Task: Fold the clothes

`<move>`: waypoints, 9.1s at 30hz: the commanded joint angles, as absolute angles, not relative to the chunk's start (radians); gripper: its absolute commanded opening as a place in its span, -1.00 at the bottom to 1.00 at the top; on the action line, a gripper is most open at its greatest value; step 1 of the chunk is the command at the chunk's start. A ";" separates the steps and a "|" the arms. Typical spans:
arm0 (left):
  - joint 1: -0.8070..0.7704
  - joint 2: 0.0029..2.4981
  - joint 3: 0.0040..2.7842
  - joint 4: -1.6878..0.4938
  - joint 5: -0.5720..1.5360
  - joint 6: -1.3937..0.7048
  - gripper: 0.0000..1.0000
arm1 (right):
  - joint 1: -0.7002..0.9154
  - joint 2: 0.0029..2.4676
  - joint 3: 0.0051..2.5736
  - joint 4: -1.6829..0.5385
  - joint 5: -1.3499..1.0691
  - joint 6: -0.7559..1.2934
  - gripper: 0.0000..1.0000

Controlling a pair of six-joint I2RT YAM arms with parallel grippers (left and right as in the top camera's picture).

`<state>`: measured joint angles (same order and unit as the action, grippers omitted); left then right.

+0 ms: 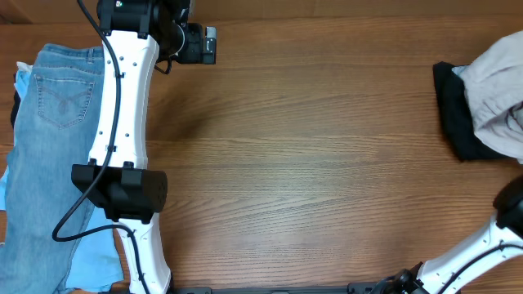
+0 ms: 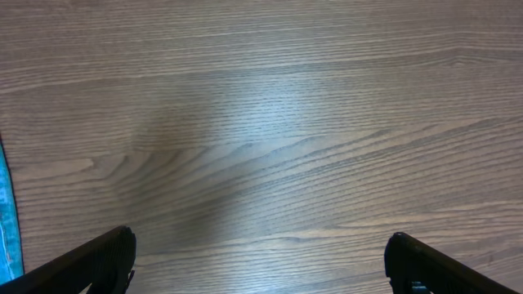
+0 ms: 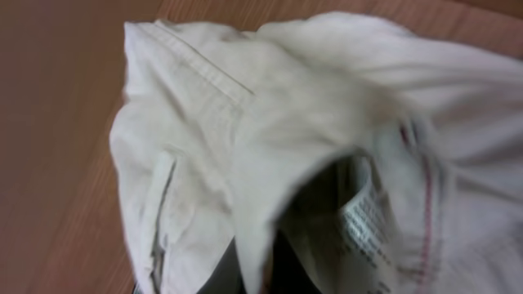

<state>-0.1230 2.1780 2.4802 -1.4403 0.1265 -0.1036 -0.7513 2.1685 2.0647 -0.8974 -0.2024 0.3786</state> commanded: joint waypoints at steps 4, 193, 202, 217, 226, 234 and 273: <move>-0.128 2.188 2.475 -1.436 0.120 -0.088 1.00 | -0.858 2.094 1.963 -1.011 -0.211 0.392 -0.92; -0.157 2.227 2.523 -1.488 0.094 0.004 1.00 | -0.035 0.003 0.008 -0.069 -0.129 0.261 1.00; -0.176 2.082 2.523 -1.488 0.094 0.004 1.00 | -0.035 0.003 0.008 -0.069 -0.129 0.261 1.00; -0.190 0.958 1.684 -1.086 -0.069 -0.057 1.00 | -0.035 0.003 0.008 -0.069 -0.129 0.261 1.00; -0.182 0.872 0.812 -0.435 -0.068 -0.121 1.00 | -0.035 0.003 0.008 -0.069 -0.129 0.261 1.00; -0.167 0.854 0.410 -0.191 -0.022 -0.180 1.00 | -0.035 0.003 0.008 -0.069 -0.129 0.261 1.00; 0.001 0.004 0.005 -0.076 -0.003 -0.191 1.00 | -0.035 0.003 0.008 -0.069 -0.129 0.261 1.00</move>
